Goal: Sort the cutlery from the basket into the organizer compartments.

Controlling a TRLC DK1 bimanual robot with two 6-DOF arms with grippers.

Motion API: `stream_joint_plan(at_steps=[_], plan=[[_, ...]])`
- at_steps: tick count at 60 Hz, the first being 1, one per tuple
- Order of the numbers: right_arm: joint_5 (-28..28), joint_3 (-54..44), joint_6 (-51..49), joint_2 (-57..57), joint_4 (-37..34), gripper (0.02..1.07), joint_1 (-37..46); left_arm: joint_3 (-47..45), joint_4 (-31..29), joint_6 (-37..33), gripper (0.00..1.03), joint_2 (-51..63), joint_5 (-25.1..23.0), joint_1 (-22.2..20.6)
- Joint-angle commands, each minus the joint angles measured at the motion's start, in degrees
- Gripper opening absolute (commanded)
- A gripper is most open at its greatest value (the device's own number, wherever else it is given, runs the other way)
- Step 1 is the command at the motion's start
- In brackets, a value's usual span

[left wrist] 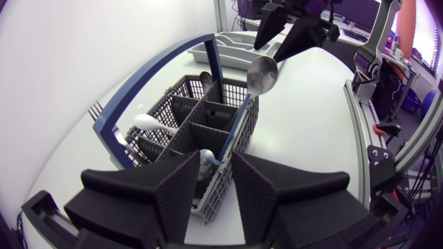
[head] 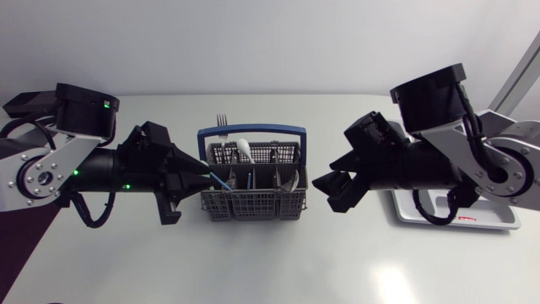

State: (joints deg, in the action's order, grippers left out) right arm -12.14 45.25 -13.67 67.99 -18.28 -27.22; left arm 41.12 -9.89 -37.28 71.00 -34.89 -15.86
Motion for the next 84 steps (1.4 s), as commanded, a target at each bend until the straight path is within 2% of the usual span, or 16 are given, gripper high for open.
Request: stream_joint_plan(at_steps=[1, 17, 23, 34, 39, 54, 64, 84], plan=[[0.2, -1.4, 0.1, -0.8, -0.9, 0.75, -0.6, -1.3, 1.4, 0.8, 0.34, 2.2, 0.4, -0.9], [0.3, -2.5, 0.4, -1.0, -0.5, 0.75, -1.6, -0.9, 3.7, 1.4, 0.33, 5.0, 0.7, -2.2], [0.3, -2.9, 0.6, -1.0, -0.3, 0.75, -1.6, -0.9, 4.3, 1.8, 0.29, 5.7, 0.7, -2.3], [0.3, -3.3, 0.6, -1.5, -0.4, 0.75, -1.7, -0.3, 6.5, 3.4, 0.15, 6.7, 0.7, -3.2], [0.3, -3.4, 0.6, -2.0, -0.7, 0.75, -1.7, 0.0, 6.9, 3.8, 0.04, 7.0, 0.7, -3.5], [0.3, -3.7, 0.4, -2.3, -0.8, 0.75, -1.9, 0.3, 6.4, 4.4, 0.04, 6.1, 0.7, -3.7], [0.4, -3.2, 0.4, -2.4, -1.9, 0.75, -2.8, 4.1, 2.0, 4.8, 0.03, 3.2, 0.8, -3.4], [0.4, -1.9, -0.3, -4.7, -4.3, 0.77, -4.4, 14.2, -11.0, 2.6, 0.03, -2.0, 0.8, -2.8]])
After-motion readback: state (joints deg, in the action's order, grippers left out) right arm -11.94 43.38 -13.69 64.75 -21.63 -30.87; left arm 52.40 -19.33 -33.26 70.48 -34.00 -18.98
